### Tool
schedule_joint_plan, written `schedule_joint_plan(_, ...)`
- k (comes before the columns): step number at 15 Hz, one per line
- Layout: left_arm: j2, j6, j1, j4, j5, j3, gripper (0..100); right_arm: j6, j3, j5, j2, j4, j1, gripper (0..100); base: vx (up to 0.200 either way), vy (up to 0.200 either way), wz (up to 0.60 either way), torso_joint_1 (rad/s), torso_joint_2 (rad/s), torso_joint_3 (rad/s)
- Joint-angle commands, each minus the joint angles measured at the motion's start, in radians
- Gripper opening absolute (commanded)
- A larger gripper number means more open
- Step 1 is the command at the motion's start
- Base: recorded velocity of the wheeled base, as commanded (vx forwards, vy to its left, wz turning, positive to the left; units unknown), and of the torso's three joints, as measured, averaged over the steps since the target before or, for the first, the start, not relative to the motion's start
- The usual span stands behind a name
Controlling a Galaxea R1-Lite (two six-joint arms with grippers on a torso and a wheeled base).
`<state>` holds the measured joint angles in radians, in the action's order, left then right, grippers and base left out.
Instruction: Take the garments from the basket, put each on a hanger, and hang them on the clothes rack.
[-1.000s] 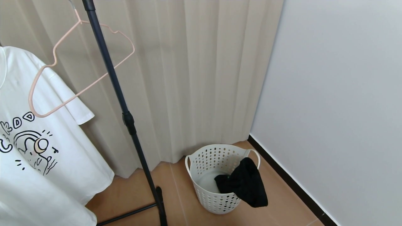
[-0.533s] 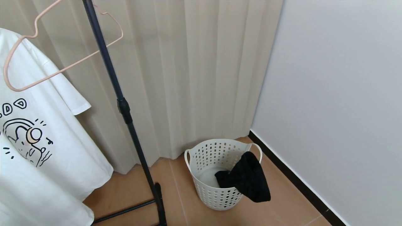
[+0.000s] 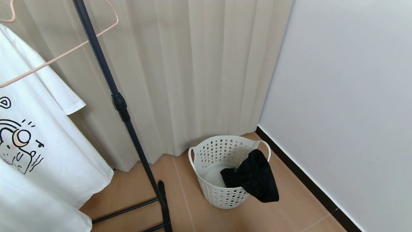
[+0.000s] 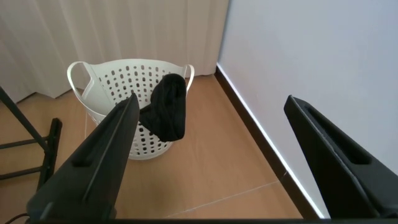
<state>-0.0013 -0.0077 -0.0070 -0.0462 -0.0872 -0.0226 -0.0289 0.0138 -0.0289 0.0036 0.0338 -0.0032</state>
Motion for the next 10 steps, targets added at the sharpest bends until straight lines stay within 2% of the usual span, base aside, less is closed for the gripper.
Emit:
schedule_joint_plan(1, 0.001, 0.0, -0.001, 0.0, 0.0, 0.0, 100, 0.0, 0.0, 0.0, -0.001, 0.0, 0.0, 100, 0.0, 0.0, 0.0, -0.002, 0.0, -0.193)
schedule_joint_plan(10, 0.001, -0.005, 0.001, 0.0, 0.0, 0.0, 100, 0.0, 0.0, 0.0, -0.001, 0.0, 0.0, 100, 0.0, 0.0, 0.0, 0.003, 0.0, -0.2)
